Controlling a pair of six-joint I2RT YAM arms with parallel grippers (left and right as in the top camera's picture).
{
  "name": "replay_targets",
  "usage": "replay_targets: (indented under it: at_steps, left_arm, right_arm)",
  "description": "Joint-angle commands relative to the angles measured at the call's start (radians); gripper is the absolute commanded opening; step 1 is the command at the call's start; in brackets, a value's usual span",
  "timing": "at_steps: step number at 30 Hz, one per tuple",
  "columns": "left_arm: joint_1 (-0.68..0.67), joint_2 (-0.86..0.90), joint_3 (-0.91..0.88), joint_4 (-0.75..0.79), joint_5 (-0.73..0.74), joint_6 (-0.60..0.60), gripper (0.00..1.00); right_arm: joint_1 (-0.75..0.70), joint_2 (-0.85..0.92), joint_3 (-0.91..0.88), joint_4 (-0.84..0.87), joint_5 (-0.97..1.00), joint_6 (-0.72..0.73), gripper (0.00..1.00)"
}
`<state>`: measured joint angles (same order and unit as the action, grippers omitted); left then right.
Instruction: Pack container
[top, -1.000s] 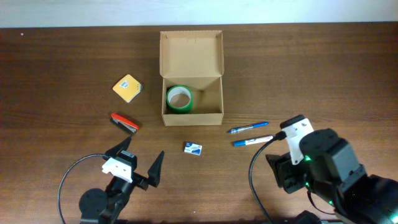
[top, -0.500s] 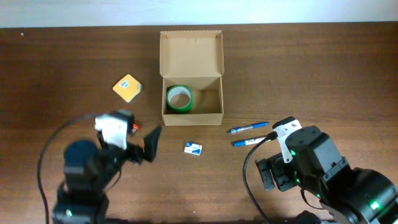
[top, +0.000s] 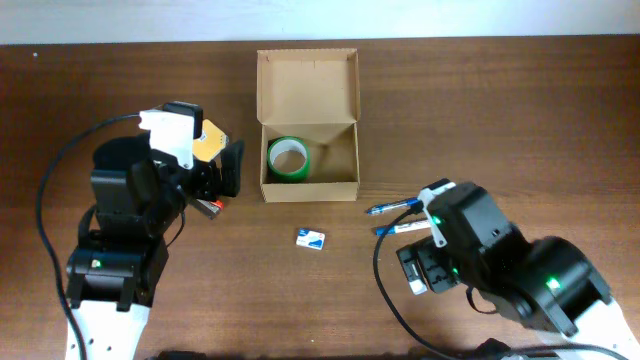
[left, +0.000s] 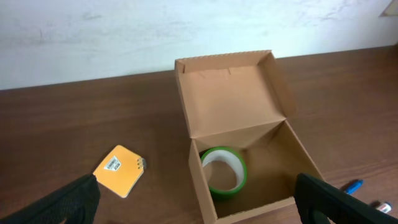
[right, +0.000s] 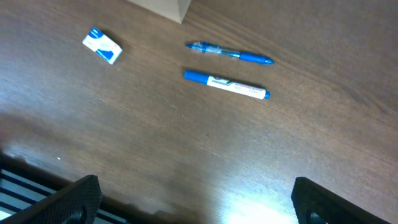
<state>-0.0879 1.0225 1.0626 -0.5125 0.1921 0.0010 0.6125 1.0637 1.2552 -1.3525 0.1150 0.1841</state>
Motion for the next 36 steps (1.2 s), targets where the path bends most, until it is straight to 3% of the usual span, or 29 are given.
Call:
replay_targets:
  at_steps: [1,8,12,16,30,36]
  left_arm:
    - [-0.001,0.006,0.019,0.006,-0.014,0.015,0.99]
    - [-0.001,0.011,0.019,0.006,-0.014,0.015,1.0]
    - [-0.001,0.032,0.019,0.003,-0.014,0.015,1.0]
    - [-0.001,0.06,0.019,-0.02,-0.014,0.015,1.0]
    - [-0.001,0.108,0.019,-0.026,-0.014,0.015,1.0]
    - [-0.001,0.108,0.019,-0.026,-0.014,0.015,1.0]
  right_arm:
    - [0.008,0.042,-0.002,0.003,0.006,0.007,0.99]
    - [0.008,0.155,-0.003,0.008,0.012,0.006,0.99]
    - [0.008,0.227,-0.01,0.138,0.007,0.011,0.99]
    - [0.01,0.23,-0.007,0.137,-0.029,0.01,0.99]
    - [0.009,-0.335,-0.074,0.119,0.048,-0.05,0.99]
    - [0.009,-0.465,-0.161,0.137,0.048,-0.046,0.99]
